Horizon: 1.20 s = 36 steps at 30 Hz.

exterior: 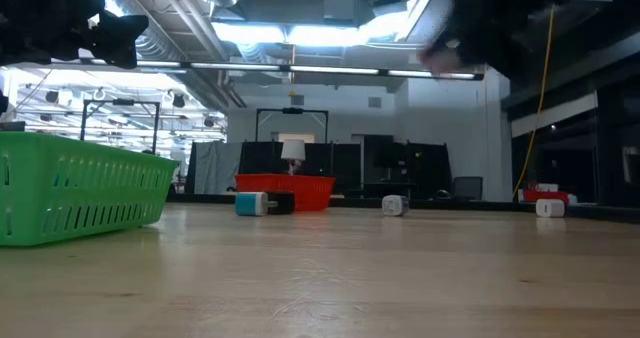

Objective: Pick & Place Office items
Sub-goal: Put the pink charger adapter into the red bin

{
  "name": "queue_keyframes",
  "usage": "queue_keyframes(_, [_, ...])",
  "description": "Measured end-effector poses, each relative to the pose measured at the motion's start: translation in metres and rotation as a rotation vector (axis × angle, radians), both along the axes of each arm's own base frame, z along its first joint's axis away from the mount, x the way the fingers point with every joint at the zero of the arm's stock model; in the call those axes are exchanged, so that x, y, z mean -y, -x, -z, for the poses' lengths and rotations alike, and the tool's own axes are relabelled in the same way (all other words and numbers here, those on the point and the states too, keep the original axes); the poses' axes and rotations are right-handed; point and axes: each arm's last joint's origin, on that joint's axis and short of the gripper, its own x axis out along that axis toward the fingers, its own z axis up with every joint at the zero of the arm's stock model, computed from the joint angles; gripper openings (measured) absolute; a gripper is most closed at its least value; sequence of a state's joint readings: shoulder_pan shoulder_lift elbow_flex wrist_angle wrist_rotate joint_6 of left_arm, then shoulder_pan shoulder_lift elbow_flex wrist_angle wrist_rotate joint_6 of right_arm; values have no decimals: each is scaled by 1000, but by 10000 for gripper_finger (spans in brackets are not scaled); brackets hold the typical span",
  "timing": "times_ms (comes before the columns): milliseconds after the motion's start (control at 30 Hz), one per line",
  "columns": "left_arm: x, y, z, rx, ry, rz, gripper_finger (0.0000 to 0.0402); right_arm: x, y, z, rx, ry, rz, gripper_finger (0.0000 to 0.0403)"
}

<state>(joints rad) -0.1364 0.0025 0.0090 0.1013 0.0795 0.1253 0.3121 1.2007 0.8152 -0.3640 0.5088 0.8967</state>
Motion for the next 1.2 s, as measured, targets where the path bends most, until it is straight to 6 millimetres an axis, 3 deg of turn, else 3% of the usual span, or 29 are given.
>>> queue_keyframes(133, [0,0,0,0,0,0,239,15,-27,-29,181,156,12,132])
queue_keyframes(300, [0,0,0,0,0,0,239,45,-69,-38,269,284,64,132])
queue_keyframes(700, [0,0,0,0,0,0,239,149,-174,11,23,235,80,132])
queue_keyframes(867, [0,0,0,0,0,0,239,181,-199,16,-68,220,83,132])
queue_keyframes(1200, [0,0,0,0,0,0,239,216,-227,30,-212,117,104,132])
